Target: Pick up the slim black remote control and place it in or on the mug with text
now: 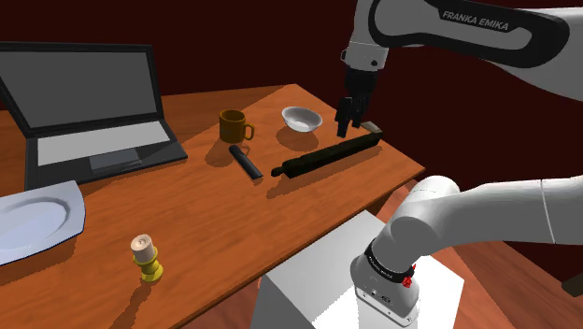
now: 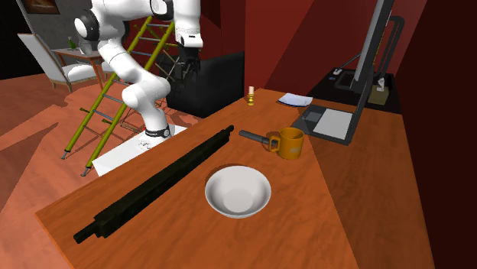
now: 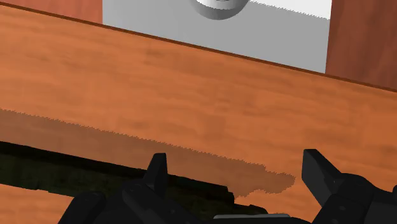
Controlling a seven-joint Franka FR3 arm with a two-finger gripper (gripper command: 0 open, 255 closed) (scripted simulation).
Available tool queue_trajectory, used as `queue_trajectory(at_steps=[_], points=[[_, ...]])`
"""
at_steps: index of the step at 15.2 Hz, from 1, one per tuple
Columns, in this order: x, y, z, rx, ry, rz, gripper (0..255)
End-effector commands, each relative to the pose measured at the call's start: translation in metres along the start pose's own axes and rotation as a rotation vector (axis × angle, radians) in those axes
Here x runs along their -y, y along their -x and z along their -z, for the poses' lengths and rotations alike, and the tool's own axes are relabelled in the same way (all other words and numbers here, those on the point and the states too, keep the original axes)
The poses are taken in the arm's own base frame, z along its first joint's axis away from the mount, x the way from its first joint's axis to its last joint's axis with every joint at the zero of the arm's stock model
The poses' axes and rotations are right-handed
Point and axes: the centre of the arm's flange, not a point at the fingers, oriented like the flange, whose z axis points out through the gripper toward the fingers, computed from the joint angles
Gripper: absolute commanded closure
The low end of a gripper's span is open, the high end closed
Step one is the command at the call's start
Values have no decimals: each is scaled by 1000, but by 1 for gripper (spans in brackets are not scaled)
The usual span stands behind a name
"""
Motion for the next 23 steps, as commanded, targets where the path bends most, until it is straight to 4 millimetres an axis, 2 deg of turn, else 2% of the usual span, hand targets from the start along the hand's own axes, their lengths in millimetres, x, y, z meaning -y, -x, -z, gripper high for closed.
queue_trajectory(at_steps=[1, 12, 23], points=[[0, 0, 0, 0, 0, 0, 0], [34, -128, -64, 23, -16, -99, 0], [57, -258, -130, 46, -32, -198, 0]])
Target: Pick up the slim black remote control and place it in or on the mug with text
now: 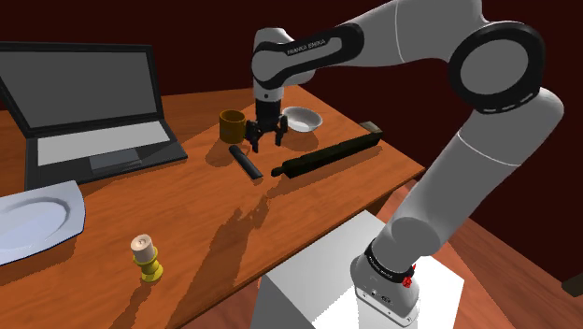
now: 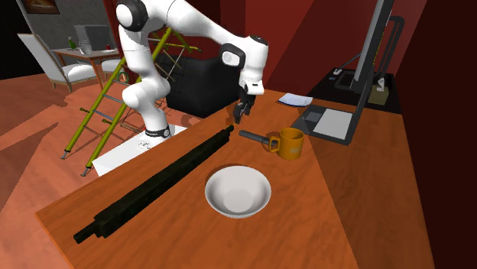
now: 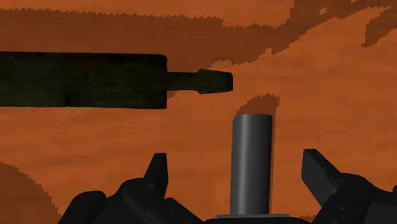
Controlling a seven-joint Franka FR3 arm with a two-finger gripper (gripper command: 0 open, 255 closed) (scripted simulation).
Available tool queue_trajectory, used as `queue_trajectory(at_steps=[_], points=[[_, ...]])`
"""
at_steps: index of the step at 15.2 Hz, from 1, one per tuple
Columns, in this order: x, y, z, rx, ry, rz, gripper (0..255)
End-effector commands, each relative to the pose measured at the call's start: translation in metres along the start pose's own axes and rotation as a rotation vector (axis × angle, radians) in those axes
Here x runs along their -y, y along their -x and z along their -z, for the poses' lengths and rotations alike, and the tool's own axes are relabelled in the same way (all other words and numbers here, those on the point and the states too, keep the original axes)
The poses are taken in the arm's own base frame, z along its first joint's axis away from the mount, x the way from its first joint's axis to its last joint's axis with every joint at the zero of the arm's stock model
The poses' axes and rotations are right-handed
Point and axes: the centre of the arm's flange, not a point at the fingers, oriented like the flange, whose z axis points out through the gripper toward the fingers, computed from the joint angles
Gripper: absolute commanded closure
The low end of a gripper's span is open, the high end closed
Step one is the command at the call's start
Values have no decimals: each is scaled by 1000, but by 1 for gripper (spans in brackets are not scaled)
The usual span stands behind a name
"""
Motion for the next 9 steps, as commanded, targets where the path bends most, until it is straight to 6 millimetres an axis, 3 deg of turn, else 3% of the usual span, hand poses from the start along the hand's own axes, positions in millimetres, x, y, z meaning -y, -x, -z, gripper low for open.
queue_trajectory(at_steps=[1, 6, 9], points=[[10, -23, -13, 4, -3, -19, 0], [25, -80, -41, 14, -10, -63, 0], [26, -80, -57, 14, -10, -63, 0]])
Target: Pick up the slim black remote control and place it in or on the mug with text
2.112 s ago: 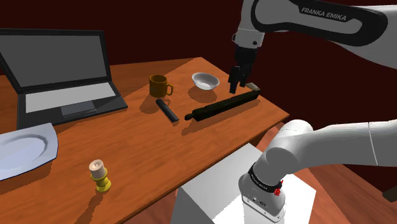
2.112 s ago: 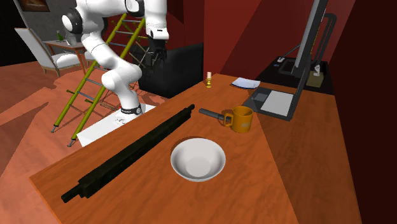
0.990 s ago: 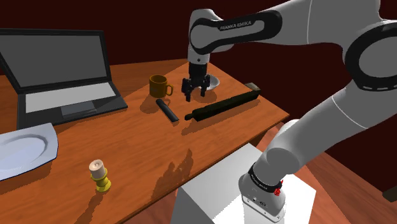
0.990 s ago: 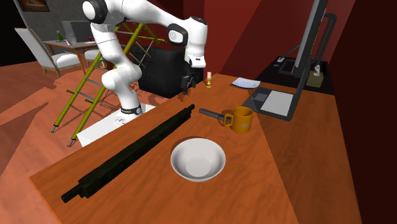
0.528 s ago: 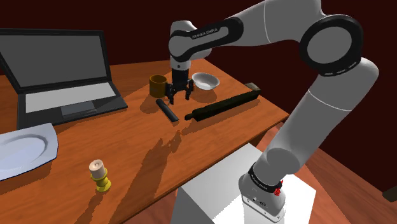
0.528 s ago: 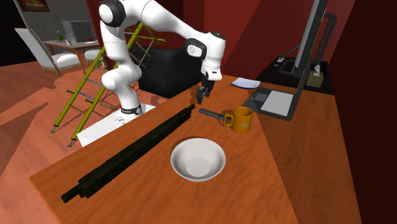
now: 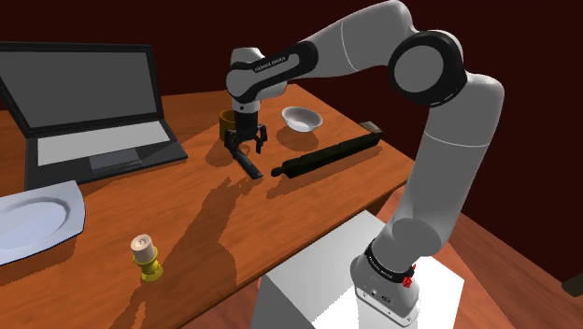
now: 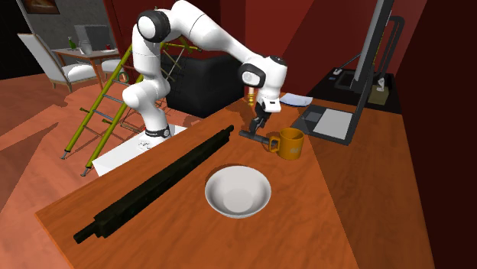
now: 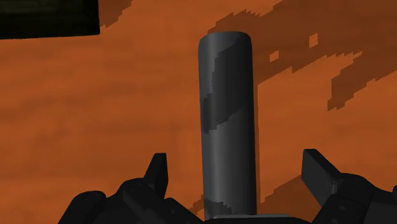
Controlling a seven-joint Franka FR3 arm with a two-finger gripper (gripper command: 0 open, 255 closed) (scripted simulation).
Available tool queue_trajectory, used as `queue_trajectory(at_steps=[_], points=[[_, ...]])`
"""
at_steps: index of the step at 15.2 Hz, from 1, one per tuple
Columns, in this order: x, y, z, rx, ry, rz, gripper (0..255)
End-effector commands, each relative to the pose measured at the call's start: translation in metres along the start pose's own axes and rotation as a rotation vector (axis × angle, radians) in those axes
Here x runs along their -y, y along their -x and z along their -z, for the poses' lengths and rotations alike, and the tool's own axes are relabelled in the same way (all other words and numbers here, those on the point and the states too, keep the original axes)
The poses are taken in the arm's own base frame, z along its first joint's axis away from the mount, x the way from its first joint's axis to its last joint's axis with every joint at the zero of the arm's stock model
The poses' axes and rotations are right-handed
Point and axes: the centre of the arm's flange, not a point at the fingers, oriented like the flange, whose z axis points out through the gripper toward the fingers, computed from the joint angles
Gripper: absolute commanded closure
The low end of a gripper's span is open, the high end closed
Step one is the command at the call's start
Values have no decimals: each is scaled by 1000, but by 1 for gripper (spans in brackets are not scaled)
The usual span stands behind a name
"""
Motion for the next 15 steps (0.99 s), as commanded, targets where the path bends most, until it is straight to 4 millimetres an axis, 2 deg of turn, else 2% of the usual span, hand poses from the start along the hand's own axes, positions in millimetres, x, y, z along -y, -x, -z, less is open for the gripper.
queue_trajectory(at_steps=[1, 5, 13, 14, 15], points=[[0, 0, -11, 0, 0, -1, 0], [0, 0, -29, 0, 0, -1, 0], [0, 0, -29, 0, 0, -1, 0], [0, 0, -29, 0, 0, -1, 255], [0, 0, -29, 0, 0, -1, 255]])
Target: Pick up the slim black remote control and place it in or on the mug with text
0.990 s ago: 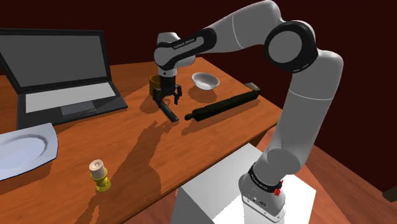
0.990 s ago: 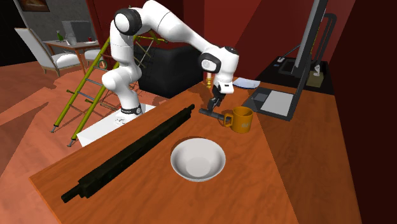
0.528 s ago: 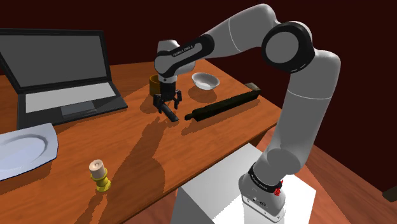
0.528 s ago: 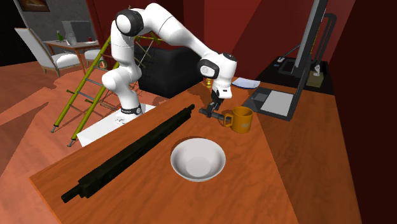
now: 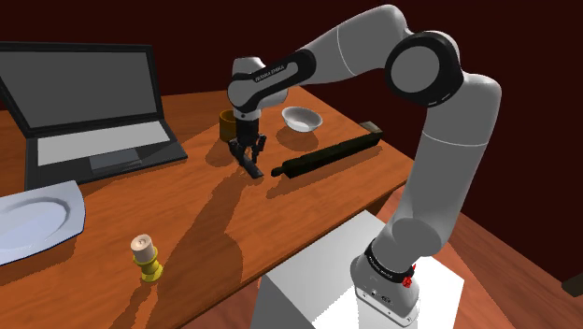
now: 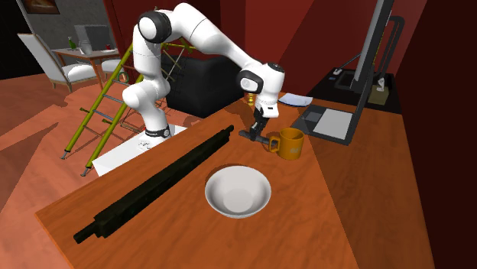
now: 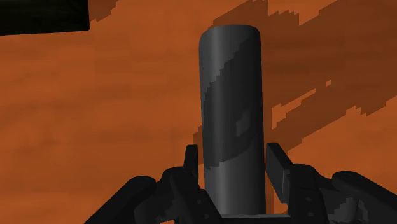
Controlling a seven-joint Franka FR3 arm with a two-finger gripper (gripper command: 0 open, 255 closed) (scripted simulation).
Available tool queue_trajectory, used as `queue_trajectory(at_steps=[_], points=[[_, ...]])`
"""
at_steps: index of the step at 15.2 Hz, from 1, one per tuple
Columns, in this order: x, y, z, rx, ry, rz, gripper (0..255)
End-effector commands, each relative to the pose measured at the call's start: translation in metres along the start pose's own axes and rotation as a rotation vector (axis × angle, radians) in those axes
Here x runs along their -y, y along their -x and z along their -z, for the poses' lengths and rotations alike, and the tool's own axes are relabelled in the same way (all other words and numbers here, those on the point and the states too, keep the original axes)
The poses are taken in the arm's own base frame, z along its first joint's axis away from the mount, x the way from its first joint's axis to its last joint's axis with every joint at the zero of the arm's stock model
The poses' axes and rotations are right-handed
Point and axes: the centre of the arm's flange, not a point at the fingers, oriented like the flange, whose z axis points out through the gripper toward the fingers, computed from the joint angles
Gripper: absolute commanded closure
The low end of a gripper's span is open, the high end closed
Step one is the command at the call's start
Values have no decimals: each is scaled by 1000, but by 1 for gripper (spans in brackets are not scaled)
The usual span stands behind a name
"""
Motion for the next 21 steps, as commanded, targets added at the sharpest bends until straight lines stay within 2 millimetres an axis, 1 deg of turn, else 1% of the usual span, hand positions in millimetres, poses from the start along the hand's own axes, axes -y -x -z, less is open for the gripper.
queue_trajectory(at_steps=[1, 5, 8, 21], points=[[4, 1, -6, 9, -1, 6, 255], [4, -1, -5, 9, -1, 6, 255], [4, 1, -6, 9, -1, 6, 255], [6, 16, 61, 9, -1, 6, 255]])
